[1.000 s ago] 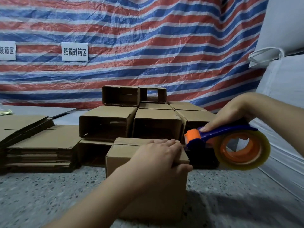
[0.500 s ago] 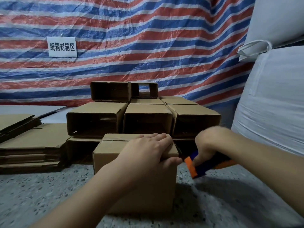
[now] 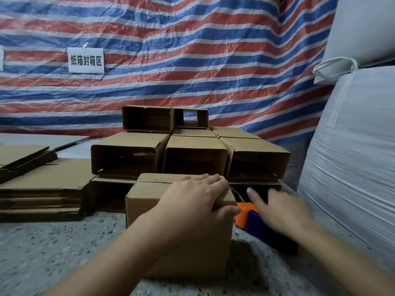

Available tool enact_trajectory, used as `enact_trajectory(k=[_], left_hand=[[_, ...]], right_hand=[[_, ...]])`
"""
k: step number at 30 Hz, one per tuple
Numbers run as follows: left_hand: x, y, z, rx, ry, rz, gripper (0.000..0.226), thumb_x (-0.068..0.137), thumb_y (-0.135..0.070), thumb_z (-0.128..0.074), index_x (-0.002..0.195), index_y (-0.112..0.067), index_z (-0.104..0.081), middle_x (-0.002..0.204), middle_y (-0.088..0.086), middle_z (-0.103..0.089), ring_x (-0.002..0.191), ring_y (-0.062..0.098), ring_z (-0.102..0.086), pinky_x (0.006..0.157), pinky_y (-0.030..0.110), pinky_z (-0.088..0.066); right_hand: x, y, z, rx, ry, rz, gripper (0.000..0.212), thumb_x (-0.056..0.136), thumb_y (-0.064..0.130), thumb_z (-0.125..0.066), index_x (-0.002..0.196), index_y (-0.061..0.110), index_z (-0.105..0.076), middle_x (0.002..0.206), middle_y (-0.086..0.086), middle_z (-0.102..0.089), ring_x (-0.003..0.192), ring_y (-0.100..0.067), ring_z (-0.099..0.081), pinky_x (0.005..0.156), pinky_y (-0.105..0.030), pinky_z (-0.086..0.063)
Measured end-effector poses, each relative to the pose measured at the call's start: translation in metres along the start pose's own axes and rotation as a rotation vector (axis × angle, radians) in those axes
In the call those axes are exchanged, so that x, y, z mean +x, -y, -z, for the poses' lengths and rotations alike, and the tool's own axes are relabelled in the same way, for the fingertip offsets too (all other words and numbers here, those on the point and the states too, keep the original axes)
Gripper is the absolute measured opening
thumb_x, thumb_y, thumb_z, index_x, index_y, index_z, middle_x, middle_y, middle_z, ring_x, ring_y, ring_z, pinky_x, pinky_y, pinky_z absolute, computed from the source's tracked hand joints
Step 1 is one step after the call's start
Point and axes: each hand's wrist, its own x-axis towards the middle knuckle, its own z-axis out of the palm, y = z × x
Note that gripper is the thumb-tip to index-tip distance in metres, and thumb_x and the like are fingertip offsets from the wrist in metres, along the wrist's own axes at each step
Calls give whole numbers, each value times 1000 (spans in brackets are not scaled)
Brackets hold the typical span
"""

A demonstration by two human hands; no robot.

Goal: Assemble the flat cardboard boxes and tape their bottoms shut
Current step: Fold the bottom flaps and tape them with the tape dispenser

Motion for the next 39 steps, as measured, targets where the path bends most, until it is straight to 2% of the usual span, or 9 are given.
enact_trajectory(k=[5, 10, 16, 18, 23, 26, 29, 33, 39], left_hand=[[0, 1, 0, 6, -11, -1, 78, 85, -77, -17, 150, -35, -28, 159, -10, -28, 146, 12, -23, 115, 33, -26], [0, -1, 0, 44, -24, -16, 79, 87, -74, -16, 153, -32, -23, 160, -8, -27, 147, 12, -22, 117, 33, -22], [-3, -1, -4, 33, -107, -17, 77, 94, -70, -21, 155, -24, -21, 159, -3, -30, 147, 12, -24, 116, 30, -22], [-5, -1, -6, -2, -133, 5, 79, 93, -71, -21, 156, -24, -14, 159, -4, -31, 146, 11, -26, 114, 29, -24], [-14, -2, 9, -308, -302, 0, 65, 94, -62, -33, 152, -33, -22, 155, -13, -33, 138, -2, -30, 106, 14, -27], [-32, 6, 23, -402, -639, 25, 51, 97, -48, -38, 139, -20, -45, 138, -9, -50, 129, 1, -43, 106, 18, -35], [-64, 28, 13, -450, -870, 213, 49, 95, -44, -40, 133, -15, -50, 128, -7, -51, 119, 3, -47, 100, 16, -38], [-100, 44, -21, -827, -577, 578, 51, 99, -47, -38, 147, -29, -36, 148, -5, -43, 129, 8, -40, 104, 33, -36], [-90, 52, -18, -1201, -424, 654, 26, 102, -30, -44, 114, -52, -53, 108, -31, -62, 106, -10, -54, 83, 20, -39]], right_hand=[[21, 54, 49, 978, 52, -22, 63, 101, 66, -20, 119, 22, -61, 118, -2, -65, 97, -8, -57, 91, -36, -42], [17, 94, 23, 1190, 302, -78, 67, 105, 59, -22, 135, 12, -57, 131, -8, -62, 125, -24, -55, 102, -36, -42], [1, 98, -15, 1705, 372, -219, 61, 106, 50, -29, 94, 17, -79, 95, -22, -74, 78, -24, -76, 51, -27, -58], [-2, 97, -20, 1705, 388, -222, 65, 105, 54, -29, 81, 23, -82, 77, -11, -77, 68, -18, -75, 51, -26, -57], [-9, 86, -12, 1372, 145, -134, 56, 107, 53, -26, 105, 17, -69, 97, -13, -74, 100, -27, -68, 88, -44, -55], [-25, 73, -9, 1298, -122, -23, 52, 104, 60, -22, 104, 26, -62, 108, -2, -67, 109, -18, -61, 97, -41, -49], [-53, 57, -20, 1272, -102, 145, 56, 81, 81, -24, 119, 51, -52, 133, 22, -55, 127, 5, -48, 108, -26, -38], [-82, 58, -31, 1283, 174, 313, 67, 81, 81, -35, 144, 60, -30, 152, 25, -42, 140, 2, -40, 115, -29, -37], [-75, 84, 3, 1144, 41, 174, 62, 86, 71, -28, 104, 26, -67, 84, 4, -74, 75, -14, -70, 68, -28, -58]])
